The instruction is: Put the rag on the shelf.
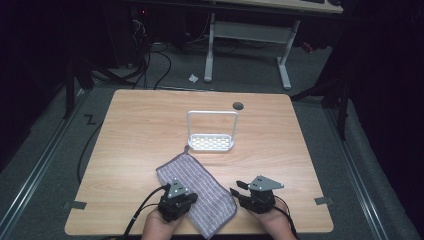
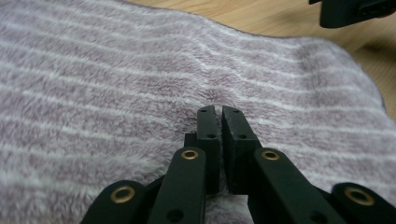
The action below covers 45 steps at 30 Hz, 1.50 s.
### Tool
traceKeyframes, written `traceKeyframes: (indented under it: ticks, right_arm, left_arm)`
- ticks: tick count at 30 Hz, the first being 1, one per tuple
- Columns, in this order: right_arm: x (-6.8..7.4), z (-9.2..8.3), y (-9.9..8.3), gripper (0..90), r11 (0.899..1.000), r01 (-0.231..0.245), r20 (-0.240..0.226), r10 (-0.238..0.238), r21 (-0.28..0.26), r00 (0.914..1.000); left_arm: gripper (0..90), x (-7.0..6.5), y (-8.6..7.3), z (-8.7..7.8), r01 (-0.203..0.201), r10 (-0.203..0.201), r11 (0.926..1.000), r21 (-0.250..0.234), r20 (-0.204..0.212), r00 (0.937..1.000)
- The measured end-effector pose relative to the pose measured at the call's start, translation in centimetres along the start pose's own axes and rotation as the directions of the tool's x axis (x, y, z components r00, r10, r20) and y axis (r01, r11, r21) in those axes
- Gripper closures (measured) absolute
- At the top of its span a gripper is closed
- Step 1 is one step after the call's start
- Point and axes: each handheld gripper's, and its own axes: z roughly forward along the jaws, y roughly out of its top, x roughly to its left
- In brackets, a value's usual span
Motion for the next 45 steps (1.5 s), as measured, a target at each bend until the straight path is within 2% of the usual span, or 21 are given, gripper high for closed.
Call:
traceKeyframes:
  ticks: [2, 5, 6, 7, 10, 14, 16, 19, 20, 21, 23, 25, 26, 28, 32, 35, 38, 41, 43, 44, 45]
  right_arm:
    - [0.2, 0.2, 0.0, 67.5, 1.000, 0.006, -0.010, -0.005, 0.009, 0.9999]
    - [0.6, 1.1, -0.1, 73.3, 0.999, 0.021, -0.036, -0.019, 0.036, 0.9992]
    - [0.8, 1.4, 0.0, 75.3, 0.999, 0.026, -0.047, -0.024, 0.048, 0.9986]
    - [1.4, 2.1, 0.0, 79.1, 0.995, 0.058, -0.049, -0.054, 0.080, 0.9973]
    - [2.1, 2.2, -0.1, 81.5, 0.993, 0.073, -0.054, -0.068, 0.094, 0.9962]
    - [4.0, 1.4, -0.7, 82.1, 0.989, 0.098, -0.087, -0.089, 0.109, 0.9923]
    - [5.3, 0.6, -0.9, 79.6, 0.989, 0.109, -0.107, -0.098, 0.104, 0.9894]
    - [5.5, 0.5, -0.3, 77.6, 0.992, 0.100, -0.113, -0.091, 0.077, 0.9895]
    - [5.1, 1.1, 1.2, 77.5, 0.993, 0.106, -0.095, -0.100, 0.054, 0.9904]
    - [5.1, 1.1, 1.2, 77.5, 0.993, 0.106, -0.095, -0.100, 0.054, 0.9904]
    - [4.5, 2.5, 3.0, 77.6, 0.994, 0.099, -0.087, -0.095, 0.040, 0.9916]
    - [4.1, 4.4, 4.7, 78.3, 0.994, 0.092, -0.088, -0.088, 0.049, 0.9923]
    - [4.0, 5.5, 5.4, 79.6, 0.993, 0.103, -0.083, -0.098, 0.062, 0.9917]
    - [3.9, 7.5, 6.2, 81.0, 0.990, 0.107, -0.085, -0.099, 0.096, 0.9915]
    - [4.1, 9.5, 5.9, 81.2, 0.977, 0.133, -0.092, -0.119, 0.169, 0.9886]
    - [4.4, 8.8, 5.1, 81.2, 0.979, 0.131, -0.097, -0.117, 0.154, 0.9883]
    - [4.5, 7.5, 4.2, 81.1, 0.976, 0.149, -0.102, -0.134, 0.157, 0.9858]
    - [4.1, 5.9, 3.2, 80.7, 0.978, 0.135, -0.096, -0.121, 0.161, 0.9880]
    - [3.6, 4.7, 2.3, 80.5, 0.980, 0.119, -0.081, -0.108, 0.160, 0.9909]
    - [3.2, 4.2, 1.9, 80.4, 0.981, 0.113, -0.072, -0.102, 0.160, 0.9921]
    - [2.9, 3.6, 1.5, 80.2, 0.983, 0.095, -0.066, -0.086, 0.159, 0.9941]
  left_arm:
    - [84.9, 0.1, -0.1, -0.1, 0.002, -0.002, 1.0000, -0.001, 0.005, 1.0000]
    - [83.0, 0.6, -0.1, -0.2, 0.036, -0.036, 0.9994, 0.001, 0.035, 0.9988]
    - [82.5, 0.7, -0.1, -0.3, 0.047, -0.047, 0.9989, 0.000, 0.032, 0.9984]
    - [80.1, 0.8, -0.1, -0.4, 0.050, -0.050, 0.9987, -0.001, 0.025, 0.9984]
    - [78.0, 1.1, -0.2, -0.8, 0.060, -0.060, 0.9982, -0.002, 0.007, 0.9982]
    - [73.4, 1.9, -0.6, -1.8, 0.105, -0.105, 0.9943, -0.018, 0.001, 0.9945]
    - [65.7, 2.3, -0.7, -2.7, 0.133, -0.134, 0.9902, -0.041, -0.001, 0.9910]
    - [62.4, 2.9, -0.9, -4.3, 0.161, -0.163, 0.9836, -0.081, -0.017, 0.9865]
    - [59.3, 3.2, -1.0, -4.7, 0.178, -0.180, 0.9802, -0.086, -0.013, 0.9836]
    - [59.3, 3.5, -1.2, -4.9, 0.193, -0.194, 0.9775, -0.085, -0.007, 0.9810]
    - [58.3, 4.1, -1.4, -4.7, 0.205, -0.206, 0.9772, -0.058, -0.014, 0.9785]
    - [64.5, 4.3, -1.6, -4.3, 0.196, -0.197, 0.9804, -0.019, -0.024, 0.9802]
    - [67.3, 4.2, -1.7, -4.2, 0.189, -0.189, 0.9820, -0.007, -0.039, 0.9812]
    - [70.8, 4.4, -1.6, -4.2, 0.201, -0.201, 0.9795, -0.001, -0.060, 0.9777]
    - [74.0, 4.9, -1.9, -4.3, 0.208, -0.209, 0.9780, -0.007, -0.057, 0.9764]
    - [74.0, 4.7, -1.9, -4.1, 0.190, -0.190, 0.9817, -0.004, -0.057, 0.9801]
    - [71.3, 4.5, -1.6, -3.6, 0.191, -0.191, 0.9816, 0.004, -0.008, 0.9816]
    - [71.8, 4.0, -1.0, -2.6, 0.177, -0.177, 0.9843, 0.009, 0.024, 0.9840]
    - [71.9, 3.3, -0.3, -1.7, 0.156, -0.157, 0.9875, 0.024, 0.050, 0.9864]
    - [72.2, 2.9, 0.1, -1.2, 0.126, -0.127, 0.9915, 0.034, 0.055, 0.9903]
    - [72.1, 2.4, 0.5, -0.7, 0.115, -0.117, 0.9928, 0.035, 0.064, 0.9911]
